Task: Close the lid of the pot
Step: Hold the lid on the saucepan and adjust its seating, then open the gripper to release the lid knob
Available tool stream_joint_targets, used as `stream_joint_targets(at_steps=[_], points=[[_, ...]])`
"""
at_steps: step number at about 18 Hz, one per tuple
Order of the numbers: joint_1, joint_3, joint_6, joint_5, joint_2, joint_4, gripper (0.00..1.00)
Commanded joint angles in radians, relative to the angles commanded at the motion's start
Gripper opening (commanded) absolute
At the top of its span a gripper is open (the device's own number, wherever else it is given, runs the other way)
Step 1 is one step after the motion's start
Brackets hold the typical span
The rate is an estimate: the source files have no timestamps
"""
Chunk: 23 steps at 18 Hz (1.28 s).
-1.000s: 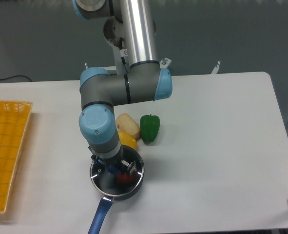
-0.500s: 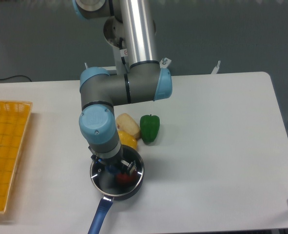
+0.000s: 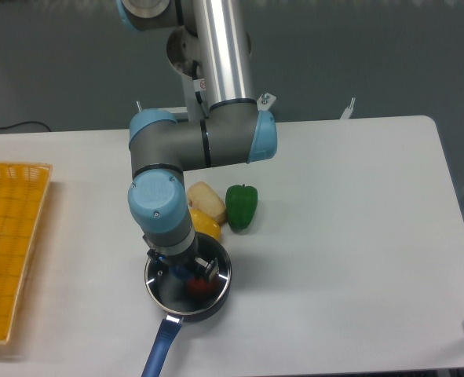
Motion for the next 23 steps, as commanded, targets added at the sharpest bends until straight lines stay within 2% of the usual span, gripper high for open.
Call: stream_joint_targets(at_steps=[1,3,5,7,9,12,15,23], points=[[0.000,0.000,0.000,0.000,0.000,-0.002,0.64],[0.000,-0.002,0.005,0.000,0.000,0.000,0.78],[0.000,-0.002,0.006,0.000,0.000,0.000,0.80],[0.000,-0.002,0.011,0.000,0.000,0.002,0.91],[0.000,-0.002,0.011,0.002,0.000,0.002,0.94],[0.000,-0.002,0.011,0.002,0.002,0.003,0.99],[0.000,-0.002,0.012,0.002,0.005,0.003,1.00],[0.002,-0.018,0.012,0.003,0.064,0.012,1.00]])
